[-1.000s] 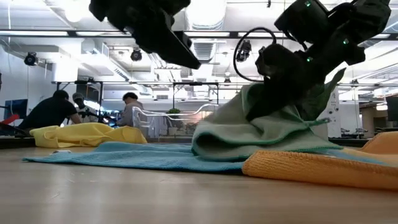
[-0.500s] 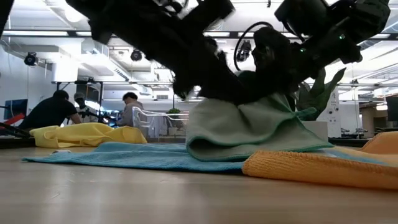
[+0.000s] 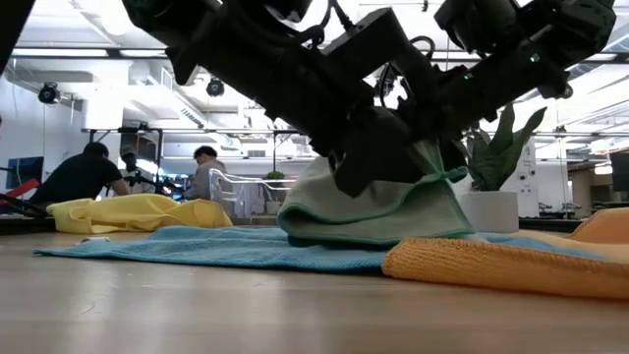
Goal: Fold microfiber towels
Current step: Fold the green towel
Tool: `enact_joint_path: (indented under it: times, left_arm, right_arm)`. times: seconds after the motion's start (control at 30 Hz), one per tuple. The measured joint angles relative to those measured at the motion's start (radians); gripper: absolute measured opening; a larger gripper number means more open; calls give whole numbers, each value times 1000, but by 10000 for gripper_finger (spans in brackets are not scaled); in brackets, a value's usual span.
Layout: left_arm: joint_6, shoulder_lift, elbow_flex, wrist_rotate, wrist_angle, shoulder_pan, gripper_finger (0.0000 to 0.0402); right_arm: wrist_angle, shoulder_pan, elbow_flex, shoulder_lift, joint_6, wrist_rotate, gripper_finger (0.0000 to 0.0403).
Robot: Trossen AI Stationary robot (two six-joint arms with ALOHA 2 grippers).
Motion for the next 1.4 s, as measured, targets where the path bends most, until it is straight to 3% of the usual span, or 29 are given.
enact_joint_path:
  times: [0.2,0.47,0.6,0.83,1.03,1.3,1.4]
  left_arm:
    - [0,0,1,12,-11,-5,170]
    - [-19,0,4,-15,-32,-4,250]
    - [-7,13,4,-98,-33,-2,274]
    - [38,54,13,-245,-32,-3,275]
    - [38,55,13,-277,-32,-6,212]
    - [86,44,13,-280,-36,-19,33]
    - [136,33,14,-332,-58,-30,9]
  right_arm:
    - [45,0,0,0,1,0,13]
    - [62,0,0,0,3,0,13]
    - [62,0,0,0,11,0,13]
    - [68,0,0,0,11,-1,13]
    - [61,0,0,0,3,-10,13]
    - [61,1,0,0,-97,-49,13]
    - [58,1,0,-6,-179,-94,13]
